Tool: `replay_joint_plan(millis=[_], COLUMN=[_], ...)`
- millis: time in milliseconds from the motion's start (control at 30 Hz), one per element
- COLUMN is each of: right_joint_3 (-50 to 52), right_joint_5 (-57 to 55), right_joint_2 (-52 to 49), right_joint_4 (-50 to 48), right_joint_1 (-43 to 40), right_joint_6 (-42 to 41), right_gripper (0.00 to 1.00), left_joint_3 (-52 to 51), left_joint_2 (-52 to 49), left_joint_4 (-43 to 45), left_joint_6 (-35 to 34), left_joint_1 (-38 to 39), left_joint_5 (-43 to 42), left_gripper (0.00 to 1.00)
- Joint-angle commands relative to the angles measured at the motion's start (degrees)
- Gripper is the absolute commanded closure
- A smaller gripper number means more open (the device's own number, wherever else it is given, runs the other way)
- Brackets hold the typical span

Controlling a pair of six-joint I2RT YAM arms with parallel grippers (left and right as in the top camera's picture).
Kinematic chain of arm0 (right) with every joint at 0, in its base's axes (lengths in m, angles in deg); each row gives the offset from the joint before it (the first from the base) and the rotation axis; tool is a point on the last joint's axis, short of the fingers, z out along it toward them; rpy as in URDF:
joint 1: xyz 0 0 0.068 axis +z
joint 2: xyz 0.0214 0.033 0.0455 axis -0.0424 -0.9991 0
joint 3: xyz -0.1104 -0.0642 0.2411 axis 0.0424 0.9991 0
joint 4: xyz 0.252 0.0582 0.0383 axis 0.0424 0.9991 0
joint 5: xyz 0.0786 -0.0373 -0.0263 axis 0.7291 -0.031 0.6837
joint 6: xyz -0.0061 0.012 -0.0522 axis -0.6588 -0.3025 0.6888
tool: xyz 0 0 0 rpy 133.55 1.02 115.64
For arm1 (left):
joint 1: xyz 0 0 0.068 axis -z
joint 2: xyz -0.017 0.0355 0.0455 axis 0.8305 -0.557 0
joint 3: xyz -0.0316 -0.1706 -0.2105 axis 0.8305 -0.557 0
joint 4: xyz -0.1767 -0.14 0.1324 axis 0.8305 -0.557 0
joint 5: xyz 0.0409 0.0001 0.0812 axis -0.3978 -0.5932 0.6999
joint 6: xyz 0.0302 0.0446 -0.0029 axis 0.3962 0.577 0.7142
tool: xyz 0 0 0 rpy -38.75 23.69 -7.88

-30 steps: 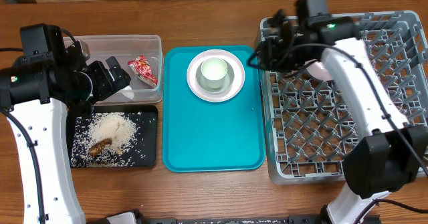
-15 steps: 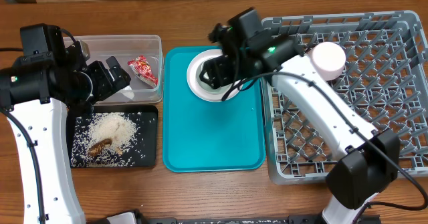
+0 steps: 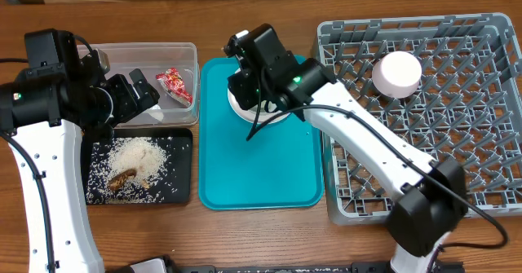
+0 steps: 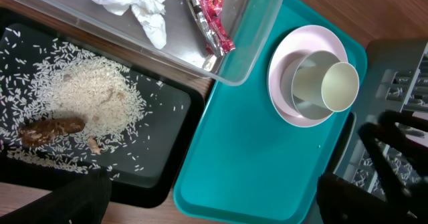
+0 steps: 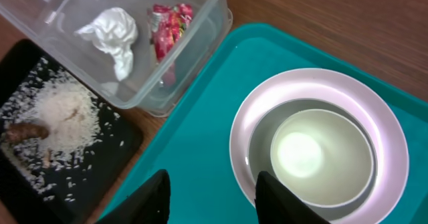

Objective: Sort waste into correct bins and load items into the dishwasher
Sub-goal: 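Lower the right gripper into the white cup and grasp it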

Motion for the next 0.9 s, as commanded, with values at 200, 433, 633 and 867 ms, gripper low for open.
replay_joint_plan(millis=[200,433,633,867], right_joint_3=[-0.81,-0.79,-0.79,-0.79], right_joint_5=[-1.64,-4.70,-4.81,-4.87], right_joint_2=[-8.79,-10.43,-10.43,-10.43], right_joint_4=[-1.57,-2.05,-3.76,-4.90], right_joint_1=[-0.04,-0.07,-0.07,-0.07], right_joint_6=[-0.04,-0.04,-0.04,-0.04], right_gripper=[0.61,0.61,0.61,0.61], left_joint_3=[0.55,0.55,0.55,0.55], left_joint_2=[0.35,0.35,0.35,0.35], left_joint_4=[0.07,0.07,0.07,0.07], left_joint_6=[-0.17,-0.17,-0.17,-0.17], left_joint_1=[0.15,0.15,0.15,0.15], left_joint_5=[-0.46,-0.46,-0.46,-0.46], left_gripper=[0.00,0.00,0.00,0.00])
